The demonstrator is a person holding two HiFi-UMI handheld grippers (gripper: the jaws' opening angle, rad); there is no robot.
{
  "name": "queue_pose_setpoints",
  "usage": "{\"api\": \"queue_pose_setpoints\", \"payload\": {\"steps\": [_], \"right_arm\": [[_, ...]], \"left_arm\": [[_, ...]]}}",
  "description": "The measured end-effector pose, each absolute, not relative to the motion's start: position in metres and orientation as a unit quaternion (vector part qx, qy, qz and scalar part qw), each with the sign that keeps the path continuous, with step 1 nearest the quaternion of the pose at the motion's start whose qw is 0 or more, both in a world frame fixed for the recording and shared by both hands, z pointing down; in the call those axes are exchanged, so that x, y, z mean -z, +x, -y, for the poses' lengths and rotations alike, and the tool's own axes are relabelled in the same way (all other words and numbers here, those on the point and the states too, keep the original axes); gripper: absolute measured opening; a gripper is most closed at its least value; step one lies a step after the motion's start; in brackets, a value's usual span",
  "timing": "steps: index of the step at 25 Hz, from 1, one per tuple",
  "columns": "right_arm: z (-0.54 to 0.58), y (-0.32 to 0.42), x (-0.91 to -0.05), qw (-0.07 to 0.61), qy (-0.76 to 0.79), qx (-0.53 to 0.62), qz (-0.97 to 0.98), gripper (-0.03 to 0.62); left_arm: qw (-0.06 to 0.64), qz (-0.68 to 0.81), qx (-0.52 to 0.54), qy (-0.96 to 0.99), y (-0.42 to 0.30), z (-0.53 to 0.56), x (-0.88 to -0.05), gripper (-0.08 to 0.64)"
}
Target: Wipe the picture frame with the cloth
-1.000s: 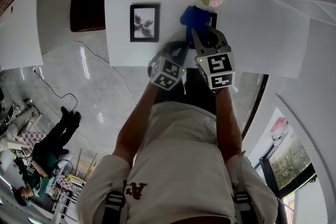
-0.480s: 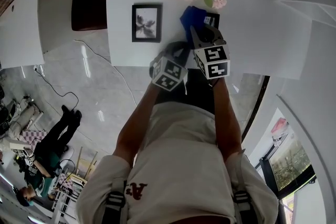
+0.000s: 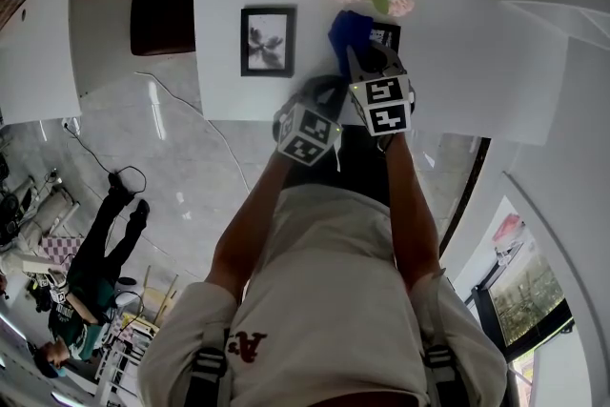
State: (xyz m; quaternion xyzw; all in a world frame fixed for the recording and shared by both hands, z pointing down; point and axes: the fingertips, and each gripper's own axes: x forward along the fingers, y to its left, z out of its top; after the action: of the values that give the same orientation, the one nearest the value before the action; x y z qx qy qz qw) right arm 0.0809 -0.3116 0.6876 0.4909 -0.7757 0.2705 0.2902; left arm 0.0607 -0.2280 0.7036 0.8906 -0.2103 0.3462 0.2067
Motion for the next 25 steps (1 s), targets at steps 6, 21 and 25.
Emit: {"api": "queue_pose_setpoints", "payload": {"steps": [6, 21, 25], "right_arm": [[0.312, 0.084, -0.690, 0.298, 0.492, -0.263, 0.775, 0.028], [0.305, 0.115, -0.692, 0.312, 0.511, -0.263, 0.756, 0.028], [0.302, 0.126, -0.691, 0.317, 0.518, -0.260, 0.751, 0.028]], "left_arm": [[0.213, 0.213, -0.346, 0.888, 0.060, 0.228, -0.704, 0.002], [0.219, 0.221, -0.346, 0.885, 0.059, 0.229, -0.705, 0.002], [0.220, 0.222, -0.346, 0.885, 0.060, 0.228, -0.705, 0.002]]}}
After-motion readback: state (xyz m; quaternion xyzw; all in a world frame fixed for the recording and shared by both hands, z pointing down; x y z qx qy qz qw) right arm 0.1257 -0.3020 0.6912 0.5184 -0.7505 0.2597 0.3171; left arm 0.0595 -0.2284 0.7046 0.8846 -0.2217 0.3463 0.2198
